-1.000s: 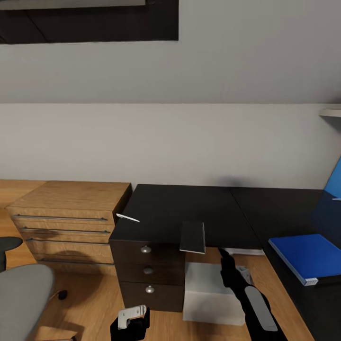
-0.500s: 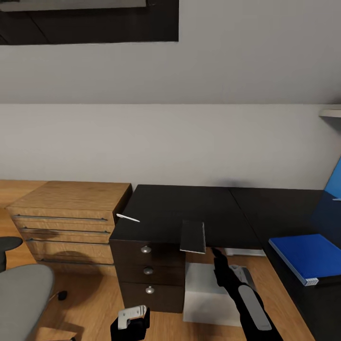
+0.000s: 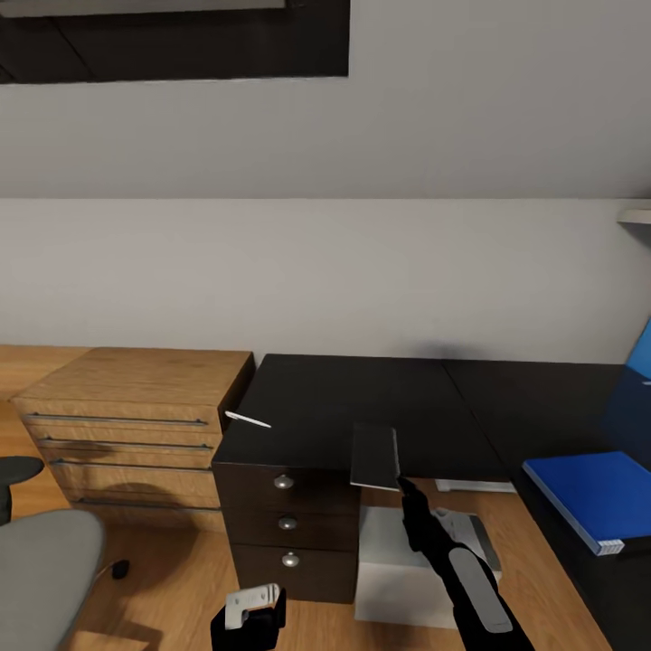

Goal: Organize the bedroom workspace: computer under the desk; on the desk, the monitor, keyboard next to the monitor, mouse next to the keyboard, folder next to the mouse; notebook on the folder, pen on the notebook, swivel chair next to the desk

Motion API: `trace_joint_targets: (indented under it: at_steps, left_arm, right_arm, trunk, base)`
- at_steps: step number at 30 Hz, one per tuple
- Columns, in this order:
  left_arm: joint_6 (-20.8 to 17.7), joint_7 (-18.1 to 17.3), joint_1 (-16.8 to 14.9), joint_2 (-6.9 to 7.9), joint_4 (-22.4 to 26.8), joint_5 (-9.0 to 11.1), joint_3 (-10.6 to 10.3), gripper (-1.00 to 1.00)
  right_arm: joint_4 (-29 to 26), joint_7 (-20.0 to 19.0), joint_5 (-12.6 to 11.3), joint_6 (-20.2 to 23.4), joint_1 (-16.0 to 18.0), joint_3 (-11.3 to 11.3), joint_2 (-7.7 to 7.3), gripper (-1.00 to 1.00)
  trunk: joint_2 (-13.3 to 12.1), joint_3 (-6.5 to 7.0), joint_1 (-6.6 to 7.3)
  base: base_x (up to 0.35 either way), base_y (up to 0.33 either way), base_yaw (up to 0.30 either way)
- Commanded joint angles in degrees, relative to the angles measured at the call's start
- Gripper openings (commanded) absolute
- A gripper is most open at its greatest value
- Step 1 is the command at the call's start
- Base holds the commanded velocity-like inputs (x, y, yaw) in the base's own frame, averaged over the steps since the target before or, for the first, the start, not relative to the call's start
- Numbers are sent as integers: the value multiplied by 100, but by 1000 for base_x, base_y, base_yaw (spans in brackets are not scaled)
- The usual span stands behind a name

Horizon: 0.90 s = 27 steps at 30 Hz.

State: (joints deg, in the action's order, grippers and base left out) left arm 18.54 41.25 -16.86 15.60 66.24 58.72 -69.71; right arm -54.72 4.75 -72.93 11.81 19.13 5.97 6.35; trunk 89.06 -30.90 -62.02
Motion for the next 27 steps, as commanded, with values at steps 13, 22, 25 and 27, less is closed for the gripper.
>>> trace_joint_targets:
  at_steps: [13,22,25,27]
  left_arm:
    - [36,23,-10,11,3,39,-23,100]
    - [36,24,-10,7,3,48,-16,100]
    - [36,24,-10,5,3,50,-16,100]
    - [36,24,-10,5,3,50,-16,100]
  right_arm:
    - [5,35,-47,19,3,1,6,100]
    - [5,38,-41,-4,2,-16,12,100]
    - [5,38,-39,-8,3,-36,12,100]
    - [5,36,-38,-10,3,-53,13,100]
  trunk:
    - [4,-6,0]
    - [4,-6,0]
    - [4,-6,0]
    - [4,-6,0]
  base:
    - [76,87,0]
    - [15,14,0]
    - [2,2,0]
    - [1,1,0]
